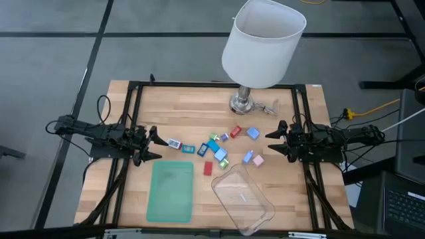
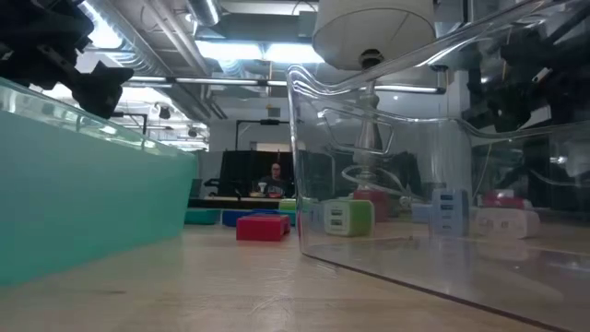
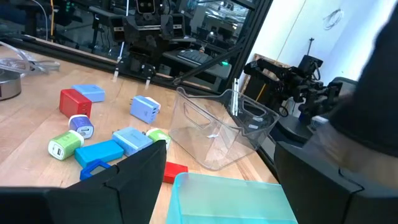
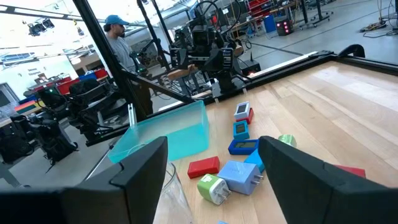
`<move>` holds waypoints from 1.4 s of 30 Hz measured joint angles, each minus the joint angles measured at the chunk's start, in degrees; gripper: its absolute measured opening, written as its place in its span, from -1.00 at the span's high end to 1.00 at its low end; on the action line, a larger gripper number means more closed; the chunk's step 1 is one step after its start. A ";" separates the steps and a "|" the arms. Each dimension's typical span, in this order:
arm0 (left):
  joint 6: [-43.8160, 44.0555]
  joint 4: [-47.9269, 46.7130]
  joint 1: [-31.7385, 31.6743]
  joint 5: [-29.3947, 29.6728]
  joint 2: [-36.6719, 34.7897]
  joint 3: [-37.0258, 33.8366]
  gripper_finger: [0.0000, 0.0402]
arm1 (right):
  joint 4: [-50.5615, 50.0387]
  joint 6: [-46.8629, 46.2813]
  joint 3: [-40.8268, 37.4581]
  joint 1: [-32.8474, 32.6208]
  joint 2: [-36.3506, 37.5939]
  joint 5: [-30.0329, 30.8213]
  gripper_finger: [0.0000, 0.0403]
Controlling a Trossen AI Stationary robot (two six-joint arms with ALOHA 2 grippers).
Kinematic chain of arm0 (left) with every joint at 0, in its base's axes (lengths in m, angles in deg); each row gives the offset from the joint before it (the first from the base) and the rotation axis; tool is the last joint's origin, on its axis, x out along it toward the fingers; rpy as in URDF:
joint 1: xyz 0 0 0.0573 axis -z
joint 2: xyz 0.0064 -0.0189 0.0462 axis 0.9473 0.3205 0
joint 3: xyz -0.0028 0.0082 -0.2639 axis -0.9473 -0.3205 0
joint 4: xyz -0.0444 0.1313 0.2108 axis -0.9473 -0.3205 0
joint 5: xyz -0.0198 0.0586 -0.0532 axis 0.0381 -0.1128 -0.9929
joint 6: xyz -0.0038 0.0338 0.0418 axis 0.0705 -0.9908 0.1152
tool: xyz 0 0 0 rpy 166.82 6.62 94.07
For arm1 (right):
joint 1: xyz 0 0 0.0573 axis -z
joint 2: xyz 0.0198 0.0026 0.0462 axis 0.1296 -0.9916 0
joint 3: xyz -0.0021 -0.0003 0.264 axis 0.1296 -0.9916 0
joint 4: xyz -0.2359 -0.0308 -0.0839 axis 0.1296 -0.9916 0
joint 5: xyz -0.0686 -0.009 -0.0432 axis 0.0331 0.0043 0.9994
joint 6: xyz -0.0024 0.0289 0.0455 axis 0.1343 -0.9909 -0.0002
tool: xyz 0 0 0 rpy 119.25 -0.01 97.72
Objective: Pick & Place Office items
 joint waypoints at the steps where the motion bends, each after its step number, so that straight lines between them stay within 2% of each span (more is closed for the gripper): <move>1: -0.02 0.00 0.00 0.01 0.02 0.00 -0.45 | 0.01 0.00 -0.01 0.00 -0.01 -0.02 -0.31; 12: 0.00 0.00 -0.01 0.01 0.00 0.01 -0.45 | 0.03 0.00 -0.01 -0.01 0.01 0.13 -0.31; 16: -0.02 0.00 -0.01 0.01 0.01 0.00 -0.45 | 1.51 -0.61 -0.01 0.01 0.01 5.78 -0.31; 19: -0.01 0.00 -0.01 0.01 -0.01 0.00 -0.45 | 4.14 -4.62 0.01 0.01 0.01 8.81 -0.31; 22: -0.39 0.00 0.01 0.06 -0.01 -0.01 -0.45 | 6.25 -8.30 0.01 -0.01 0.01 15.31 -0.31; 26: -6.83 0.97 -0.08 6.56 0.02 -0.05 -0.45 | 9.94 -14.23 0.00 0.01 0.00 23.44 -0.31; 31: -10.31 1.55 -0.08 9.85 0.02 -0.05 -0.45 | 13.22 -16.63 0.01 0.01 0.01 27.28 -0.31; 35: -10.43 2.06 -0.09 13.68 0.02 -0.05 -0.45 | 13.76 -22.32 0.01 0.01 -0.01 29.41 -0.31; 40: -10.51 5.06 -0.08 21.70 0.03 -0.05 -0.45 | 17.89 -29.84 -0.01 0.14 -0.01 36.08 -0.31; 42: -5.72 9.55 -0.10 25.45 0.02 -0.05 -0.45 | 21.07 -29.68 0.01 0.50 -0.01 35.86 -0.31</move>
